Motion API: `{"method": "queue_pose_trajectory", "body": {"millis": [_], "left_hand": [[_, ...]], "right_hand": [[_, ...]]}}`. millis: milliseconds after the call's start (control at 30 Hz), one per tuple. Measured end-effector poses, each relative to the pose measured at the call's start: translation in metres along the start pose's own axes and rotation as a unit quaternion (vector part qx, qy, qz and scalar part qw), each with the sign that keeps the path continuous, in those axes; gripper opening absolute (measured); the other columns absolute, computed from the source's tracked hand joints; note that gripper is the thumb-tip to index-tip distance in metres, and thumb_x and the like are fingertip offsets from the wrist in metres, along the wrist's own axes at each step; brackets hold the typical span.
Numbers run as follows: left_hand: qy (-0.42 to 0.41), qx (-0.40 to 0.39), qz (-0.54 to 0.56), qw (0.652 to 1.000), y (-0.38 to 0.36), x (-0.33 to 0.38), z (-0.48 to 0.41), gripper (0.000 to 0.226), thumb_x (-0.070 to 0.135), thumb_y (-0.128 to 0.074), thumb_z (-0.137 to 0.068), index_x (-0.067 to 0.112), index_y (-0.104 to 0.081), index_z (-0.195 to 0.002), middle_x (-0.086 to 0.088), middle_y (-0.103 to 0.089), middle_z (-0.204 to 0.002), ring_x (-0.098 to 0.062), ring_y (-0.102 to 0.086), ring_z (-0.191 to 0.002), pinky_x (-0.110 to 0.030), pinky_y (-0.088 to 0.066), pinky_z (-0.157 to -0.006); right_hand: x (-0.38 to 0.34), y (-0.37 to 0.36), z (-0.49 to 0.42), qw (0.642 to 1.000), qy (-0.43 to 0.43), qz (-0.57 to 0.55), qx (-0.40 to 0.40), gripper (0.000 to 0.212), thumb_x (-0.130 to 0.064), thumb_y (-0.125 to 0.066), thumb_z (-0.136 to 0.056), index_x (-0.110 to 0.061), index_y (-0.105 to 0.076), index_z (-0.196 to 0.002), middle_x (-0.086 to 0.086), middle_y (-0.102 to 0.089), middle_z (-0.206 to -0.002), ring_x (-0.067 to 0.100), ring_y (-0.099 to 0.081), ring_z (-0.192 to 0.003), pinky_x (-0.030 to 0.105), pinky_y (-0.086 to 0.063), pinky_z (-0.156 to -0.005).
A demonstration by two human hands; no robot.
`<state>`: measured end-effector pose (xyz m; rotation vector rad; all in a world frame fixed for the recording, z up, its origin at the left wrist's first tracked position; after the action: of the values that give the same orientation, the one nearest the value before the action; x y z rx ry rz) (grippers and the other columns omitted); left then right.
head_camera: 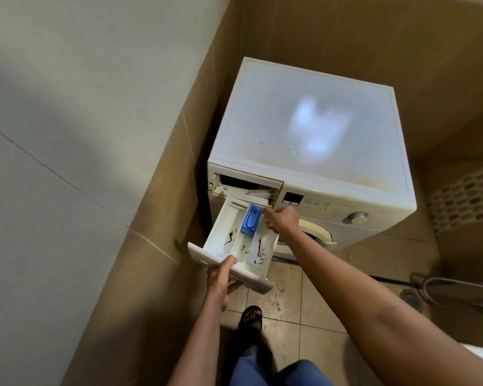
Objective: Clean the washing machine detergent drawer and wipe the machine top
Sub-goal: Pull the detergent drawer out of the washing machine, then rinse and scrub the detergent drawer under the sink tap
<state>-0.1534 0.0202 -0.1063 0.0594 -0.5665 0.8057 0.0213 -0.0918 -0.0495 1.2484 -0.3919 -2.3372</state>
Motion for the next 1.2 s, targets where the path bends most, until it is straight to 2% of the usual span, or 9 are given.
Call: {"method": "queue_pose_trajectory", "body": {"millis": [233, 400, 500, 600, 733, 867, 1000, 1100, 1200], "left_hand": [[-0.011, -0.049, -0.033, 0.998, -0.02, -0.019, 0.033, 0.051, 0.018, -0.07, -0.084, 0.01, -0.047, -0.129, -0.02, -0.064, -0.118, -0.03, -0.065, -0.1, -0.036, -0.058, -0.058], [-0.034, -0.109, -0.08, 0.99, -0.045, -0.039, 0.063, 0.053, 0.018, -0.068, -0.086, 0.009, -0.044, -0.133, -0.011, -0.065, -0.104, -0.03, -0.061, -0.104, -0.053, -0.052, -0.091], [-0.038, -0.136, -0.109, 0.984, -0.06, -0.06, 0.087, 0.06, 0.019, -0.07, -0.084, 0.011, -0.038, -0.134, -0.008, -0.061, -0.104, -0.028, -0.059, -0.101, -0.051, -0.05, -0.09], [-0.033, -0.161, -0.153, 0.975, -0.072, -0.082, 0.117, 0.066, 0.021, -0.071, -0.084, 0.01, -0.034, -0.137, -0.011, -0.058, -0.113, -0.03, -0.057, -0.107, -0.052, -0.048, -0.094], [-0.026, -0.202, -0.198, 0.959, -0.092, -0.119, 0.161, 0.063, 0.02, -0.072, -0.084, 0.009, -0.037, -0.136, -0.012, -0.059, -0.115, -0.034, -0.054, -0.12, -0.055, -0.045, -0.1], [-0.01, -0.256, -0.233, 0.938, -0.119, -0.163, 0.208, 0.064, 0.02, -0.07, -0.084, 0.01, -0.038, -0.138, -0.01, -0.06, -0.112, -0.03, -0.055, -0.113, -0.057, -0.045, -0.099], [0.015, -0.287, -0.286, 0.914, -0.155, -0.209, 0.255, 0.067, 0.021, -0.071, -0.084, 0.009, -0.035, -0.139, -0.015, -0.056, -0.129, -0.032, -0.051, -0.123, -0.059, -0.042, -0.103], [0.035, -0.333, -0.337, 0.88, -0.188, -0.247, 0.288, 0.074, 0.023, -0.074, -0.08, 0.008, -0.034, -0.141, -0.015, -0.057, -0.128, -0.033, -0.055, -0.119, -0.06, -0.045, -0.098], [0.047, -0.371, -0.386, 0.843, -0.222, -0.286, 0.317, 0.08, 0.024, -0.076, -0.078, 0.009, -0.031, -0.142, -0.016, -0.055, -0.129, -0.034, -0.053, -0.122, -0.06, -0.046, -0.097]], "right_hand": [[0.024, 0.064, 0.03, 0.995, 0.035, -0.001, 0.09, 0.031, -0.029, -0.062, -0.089, -0.003, -0.067, -0.072, 0.009, -0.069, -0.071, 0.019, -0.065, -0.064, 0.04, -0.056, -0.072], [0.062, 0.125, 0.07, 0.983, 0.04, -0.04, 0.173, 0.032, -0.026, -0.061, -0.084, 0.0, -0.065, -0.065, 0.013, -0.07, -0.068, 0.029, -0.069, -0.069, 0.041, -0.057, -0.07], [0.1, 0.163, 0.103, 0.969, 0.032, -0.07, 0.236, 0.038, -0.028, -0.061, -0.081, 0.007, -0.064, -0.066, 0.019, -0.069, -0.069, 0.029, -0.065, -0.063, 0.038, -0.053, -0.071], [0.138, 0.197, 0.144, 0.953, 0.005, -0.094, 0.289, 0.036, -0.028, -0.061, -0.082, 0.005, -0.067, -0.068, 0.018, -0.069, -0.071, 0.019, -0.058, -0.063, 0.032, -0.048, -0.067], [0.188, 0.243, 0.207, 0.918, -0.039, -0.146, 0.366, 0.026, -0.028, -0.062, -0.083, -0.005, -0.064, -0.071, 0.005, -0.064, -0.072, 0.018, -0.057, -0.072, 0.03, -0.044, -0.07], [0.238, 0.29, 0.273, 0.88, -0.067, -0.195, 0.428, 0.02, -0.029, -0.065, -0.084, -0.01, -0.061, -0.078, 0.003, -0.063, -0.08, 0.017, -0.055, -0.075, 0.028, -0.042, -0.069], [0.288, 0.338, 0.338, 0.839, -0.106, -0.224, 0.485, 0.015, -0.026, -0.063, -0.085, -0.013, -0.06, -0.077, 0.004, -0.062, -0.083, 0.022, -0.056, -0.08, 0.03, -0.043, -0.069], [0.333, 0.375, 0.385, 0.804, -0.13, -0.246, 0.525, 0.016, -0.028, -0.064, -0.082, -0.017, -0.057, -0.073, 0.003, -0.063, -0.082, 0.023, -0.058, -0.08, 0.035, -0.05, -0.073], [0.372, 0.405, 0.426, 0.769, -0.151, -0.272, 0.558, 0.022, -0.026, -0.064, -0.079, -0.017, -0.052, -0.064, -0.001, -0.056, -0.069, 0.02, -0.053, -0.068, 0.027, -0.041, -0.064]]}}
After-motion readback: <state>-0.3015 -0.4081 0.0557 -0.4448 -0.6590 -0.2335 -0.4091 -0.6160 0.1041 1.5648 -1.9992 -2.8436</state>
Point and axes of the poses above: each hand's wrist, its own z-axis away from the middle knuckle, its own y-axis out of the back of the hand, x = y × z, the point moved 2 cm from there along -z, towards the middle knuckle
